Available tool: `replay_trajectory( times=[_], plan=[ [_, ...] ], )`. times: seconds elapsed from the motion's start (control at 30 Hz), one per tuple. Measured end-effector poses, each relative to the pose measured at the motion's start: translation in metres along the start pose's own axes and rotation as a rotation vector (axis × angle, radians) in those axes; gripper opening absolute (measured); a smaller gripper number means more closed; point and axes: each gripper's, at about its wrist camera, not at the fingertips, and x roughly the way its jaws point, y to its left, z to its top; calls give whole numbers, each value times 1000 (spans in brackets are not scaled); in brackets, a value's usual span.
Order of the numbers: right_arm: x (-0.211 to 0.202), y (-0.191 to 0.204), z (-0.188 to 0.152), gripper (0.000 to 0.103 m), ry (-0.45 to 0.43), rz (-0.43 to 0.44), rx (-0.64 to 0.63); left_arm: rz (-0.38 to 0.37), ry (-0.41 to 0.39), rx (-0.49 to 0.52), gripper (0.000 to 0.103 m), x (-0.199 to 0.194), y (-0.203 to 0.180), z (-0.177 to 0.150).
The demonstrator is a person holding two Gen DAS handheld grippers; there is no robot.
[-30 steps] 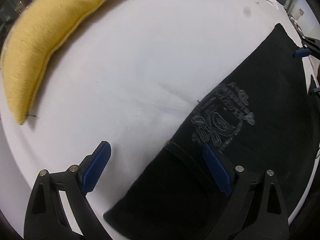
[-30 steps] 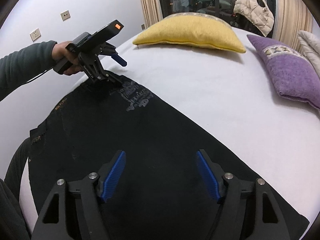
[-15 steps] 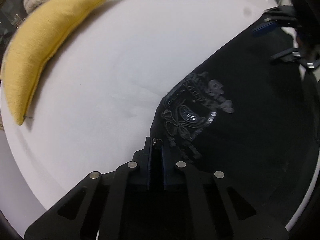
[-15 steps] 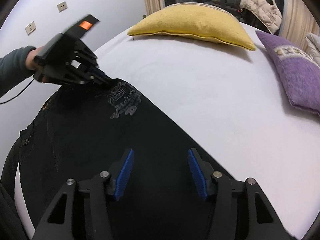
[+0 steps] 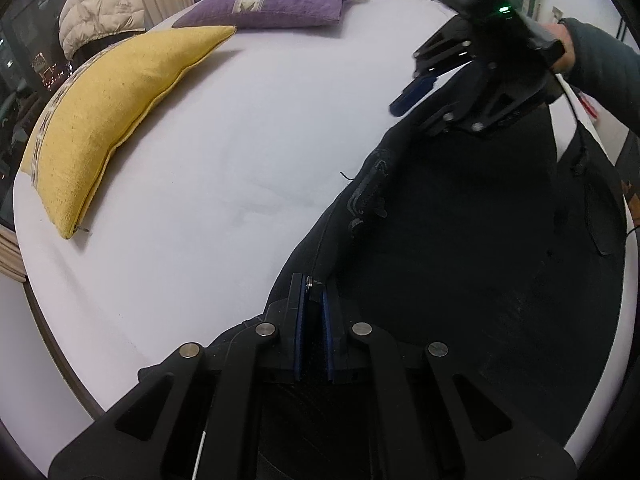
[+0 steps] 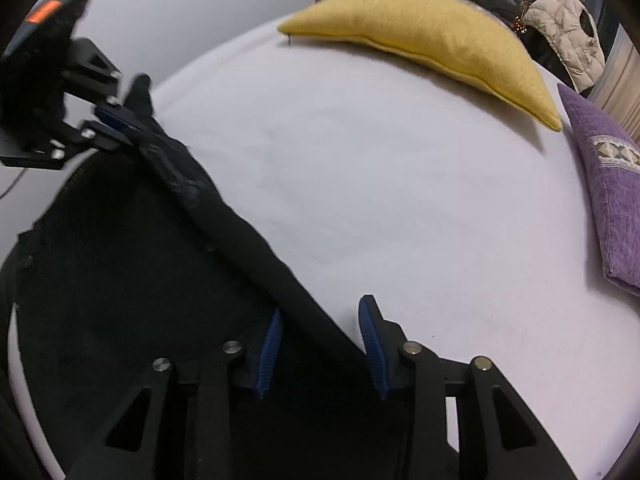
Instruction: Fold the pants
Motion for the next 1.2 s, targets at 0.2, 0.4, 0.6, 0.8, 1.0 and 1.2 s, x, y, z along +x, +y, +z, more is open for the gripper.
replay_trajectory(
  times=[0.2,0.4,0.6,0.8,1.0,1.2],
  plan=[
    [6,3,8,19,16,8,-15,-11,-3,-3,6,-6,-8,-5],
    [0,9,7,8,22,-2,-32,-5,-11,-10,6,-11,-12,-7],
    [-21,29,3,4,-25,-79,5,1,-39,-20,6,-26,-20,-11],
    [-31,68,7,4,-103,-128,115,-4,-71,-56,6,-47,-34,-23],
    [-32,98,-5,4,-184,-106,239,-3,-85,-59,6,-67,-64,-48],
    [-68,143,-29,4,-255,-169,239,12,-117,-68,6,-83,-101,-83]
  ],
)
